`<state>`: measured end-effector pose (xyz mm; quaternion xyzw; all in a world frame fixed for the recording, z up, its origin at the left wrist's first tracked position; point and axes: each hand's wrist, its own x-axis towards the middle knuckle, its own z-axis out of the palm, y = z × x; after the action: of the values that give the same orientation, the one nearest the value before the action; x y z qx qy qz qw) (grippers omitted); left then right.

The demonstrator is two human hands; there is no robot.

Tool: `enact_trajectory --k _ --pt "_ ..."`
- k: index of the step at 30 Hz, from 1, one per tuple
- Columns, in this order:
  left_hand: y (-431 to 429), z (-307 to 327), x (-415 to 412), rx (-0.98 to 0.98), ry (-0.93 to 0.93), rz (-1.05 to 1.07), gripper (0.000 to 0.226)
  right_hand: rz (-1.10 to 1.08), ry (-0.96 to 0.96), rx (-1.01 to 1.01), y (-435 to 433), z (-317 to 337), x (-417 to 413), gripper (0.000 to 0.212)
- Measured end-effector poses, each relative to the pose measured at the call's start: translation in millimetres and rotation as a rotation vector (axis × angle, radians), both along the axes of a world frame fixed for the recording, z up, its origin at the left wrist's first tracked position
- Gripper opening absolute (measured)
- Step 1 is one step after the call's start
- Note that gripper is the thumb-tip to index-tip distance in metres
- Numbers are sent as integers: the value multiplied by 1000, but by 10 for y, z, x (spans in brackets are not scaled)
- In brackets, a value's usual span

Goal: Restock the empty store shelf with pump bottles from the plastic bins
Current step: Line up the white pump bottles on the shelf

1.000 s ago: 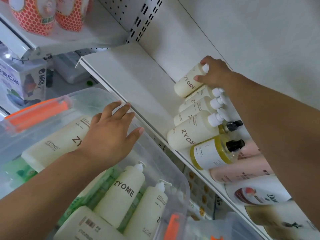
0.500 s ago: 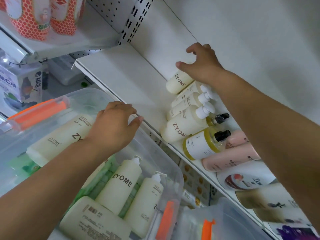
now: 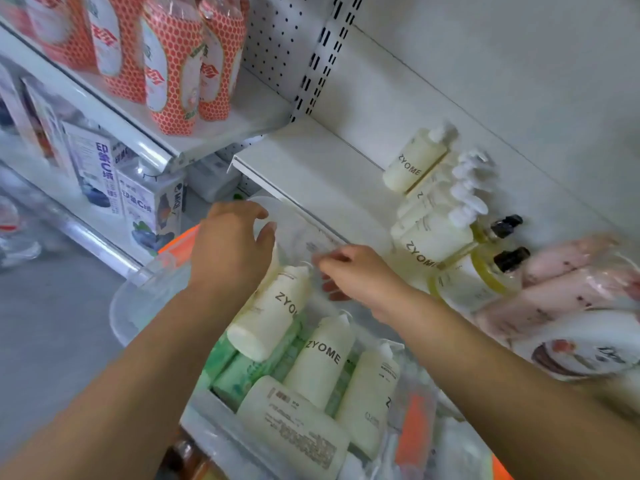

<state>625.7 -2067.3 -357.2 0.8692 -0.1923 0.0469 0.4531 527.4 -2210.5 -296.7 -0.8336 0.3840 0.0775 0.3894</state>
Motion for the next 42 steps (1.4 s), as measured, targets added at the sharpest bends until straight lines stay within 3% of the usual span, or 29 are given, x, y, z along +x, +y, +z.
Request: enact_trajectory --k 3,7,16,20,24,26,30,35,39,42 --pt "137 -16 41 96 -33 34 32 -106 165 187 128 -252 -2 50" --pt "237 -76 71 154 -41 -46 34 -201 158 402 181 -525 33 60" --pt "227 -85 87 183 -91 -35 34 -64 94 382 383 -639 -137 42" --pt "261 -86 110 168 -99 -36 35 -93 37 395 600 -722 -262 63" --pt "291 -111 113 202 -140 -59 36 -256 -70 532 671 -666 -318 23" --pt "318 -135 112 230 -185 -85 36 -346 -99 657 678 -592 -283 16" --pt "372 -147 140 252 -221 -115 35 -465 -88 683 700 -523 -182 34" --pt "371 -157 155 251 -206 -113 36 -574 -74 661 775 -628 -95 85" --pt "378 -160 176 232 -189 -113 37 -555 -56 625 758 -643 -83 60" --pt "391 -161 182 200 -170 -88 36 -516 -75 667 671 -618 -172 64"
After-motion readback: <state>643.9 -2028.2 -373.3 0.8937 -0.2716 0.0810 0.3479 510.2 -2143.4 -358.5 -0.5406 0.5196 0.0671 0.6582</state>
